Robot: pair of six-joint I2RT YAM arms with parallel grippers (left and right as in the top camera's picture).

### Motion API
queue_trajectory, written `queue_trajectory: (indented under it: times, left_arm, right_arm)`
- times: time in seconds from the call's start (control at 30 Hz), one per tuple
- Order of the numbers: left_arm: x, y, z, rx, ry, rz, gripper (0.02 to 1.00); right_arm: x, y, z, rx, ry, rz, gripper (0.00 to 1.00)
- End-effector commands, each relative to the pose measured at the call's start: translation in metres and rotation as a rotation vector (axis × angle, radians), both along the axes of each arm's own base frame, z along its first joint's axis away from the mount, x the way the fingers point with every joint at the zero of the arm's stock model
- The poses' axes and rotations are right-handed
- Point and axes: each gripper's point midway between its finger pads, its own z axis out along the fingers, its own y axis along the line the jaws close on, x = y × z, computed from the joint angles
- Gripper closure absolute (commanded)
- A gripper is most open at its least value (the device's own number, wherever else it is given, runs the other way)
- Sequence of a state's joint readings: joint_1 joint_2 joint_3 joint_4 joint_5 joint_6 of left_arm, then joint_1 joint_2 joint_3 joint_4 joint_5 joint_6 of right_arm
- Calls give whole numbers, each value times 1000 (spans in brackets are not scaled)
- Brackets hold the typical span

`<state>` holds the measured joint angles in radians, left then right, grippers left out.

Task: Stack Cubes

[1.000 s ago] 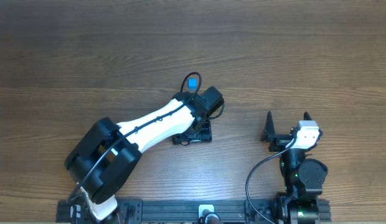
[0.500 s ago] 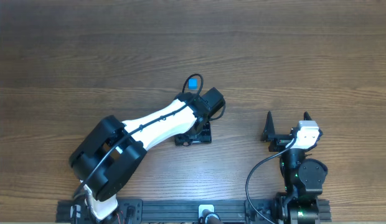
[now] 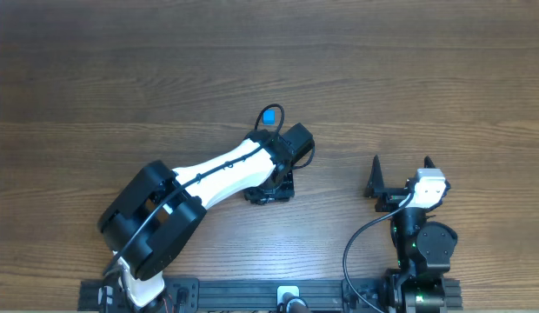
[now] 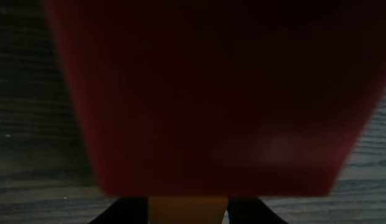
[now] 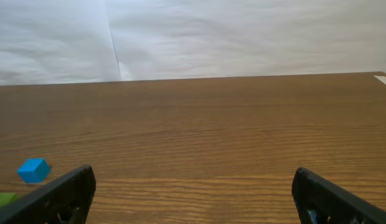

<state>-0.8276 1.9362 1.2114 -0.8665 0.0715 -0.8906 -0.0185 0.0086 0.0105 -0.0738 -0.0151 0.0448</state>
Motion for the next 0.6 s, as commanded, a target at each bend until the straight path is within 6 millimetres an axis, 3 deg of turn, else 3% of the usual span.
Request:
queue_trajectory:
  times: [0.03, 0.6]
  left_arm:
    - [-4, 2, -8, 16, 22, 7, 667]
    - [-4, 2, -8, 15, 22, 6, 768]
  right_arm:
    - [0, 0, -2, -1, 3, -3, 7]
    - [0, 0, -2, -1, 3, -3, 9]
